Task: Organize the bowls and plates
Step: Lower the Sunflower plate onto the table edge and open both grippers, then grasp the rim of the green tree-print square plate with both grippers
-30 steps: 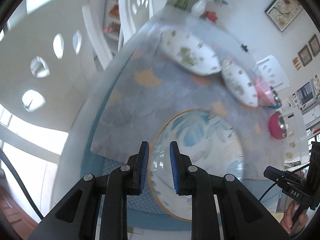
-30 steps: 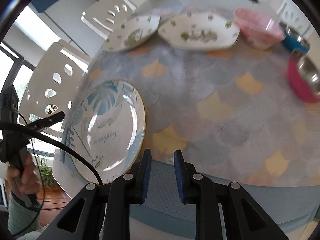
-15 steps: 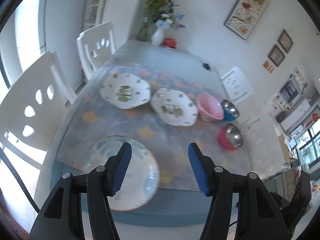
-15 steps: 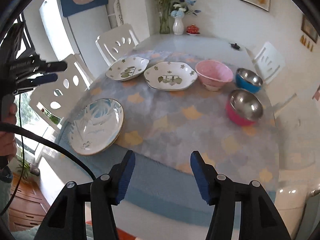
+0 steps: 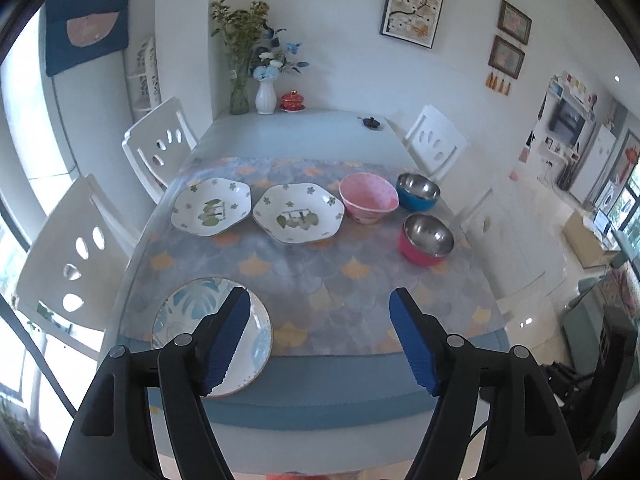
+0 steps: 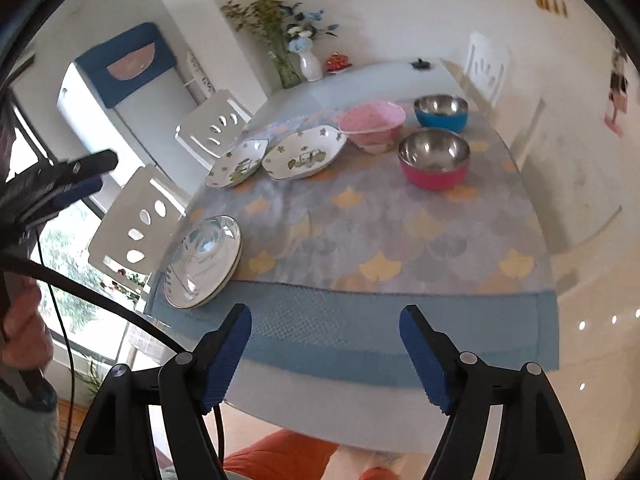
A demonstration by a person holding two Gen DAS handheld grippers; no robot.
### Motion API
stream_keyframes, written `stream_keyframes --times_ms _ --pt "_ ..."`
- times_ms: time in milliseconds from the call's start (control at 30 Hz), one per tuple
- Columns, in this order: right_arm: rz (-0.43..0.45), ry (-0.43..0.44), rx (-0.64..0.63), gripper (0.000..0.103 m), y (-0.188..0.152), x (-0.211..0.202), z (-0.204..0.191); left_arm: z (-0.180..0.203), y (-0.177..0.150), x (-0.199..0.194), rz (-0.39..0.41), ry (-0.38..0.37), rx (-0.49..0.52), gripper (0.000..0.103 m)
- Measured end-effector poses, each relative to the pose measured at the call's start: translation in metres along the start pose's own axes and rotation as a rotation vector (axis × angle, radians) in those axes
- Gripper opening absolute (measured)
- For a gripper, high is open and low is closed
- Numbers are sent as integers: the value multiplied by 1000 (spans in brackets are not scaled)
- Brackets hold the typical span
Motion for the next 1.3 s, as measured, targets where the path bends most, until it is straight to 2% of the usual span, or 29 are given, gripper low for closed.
stream_keyframes --times_ms 267,367,433,533,600,767,900,1100,1200,1300 --pt "19 -67 -60 75 6 12 -8 -36 -11 14 -6 -4 -57 71" --pt "85 -176 -171 75 27 18 -19 -70 -12 19 0 17 -72 71" --pt "113 -213 -221 75 45 23 -33 -100 -12 25 4 22 -102 71" --pt "124 -173 -231 76 73 38 -64 -149 -11 38 -2 21 -155 71" --pt "97 -119 -208 76 90 55 -88 -179 -8 47 3 8 -192 71" --pt "-36 48 -86 76 124 121 -157 -247 4 85 16 -76 -253 71" --pt "-143 123 47 76 137 180 -196 -276 11 126 -31 -138 -254 71" --pt "-173 73 179 74 146 254 -214 -299 16 194 -116 -224 -246 71" --pt "-188 42 206 59 151 285 -215 -309 14 224 -148 -243 -258 71" --pt "-186 10 187 57 166 312 -219 -319 12 250 -162 -268 -280 69"
Point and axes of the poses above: each gripper's, at about its wrist camera, not at the fingertips, and x roughly the way its jaws point, z to its right, y to its top, the point moved 9 cm from there along x, roughly the way its jaws point, and after that the axes turned 15 degrees about x, right-handed, at the moved point
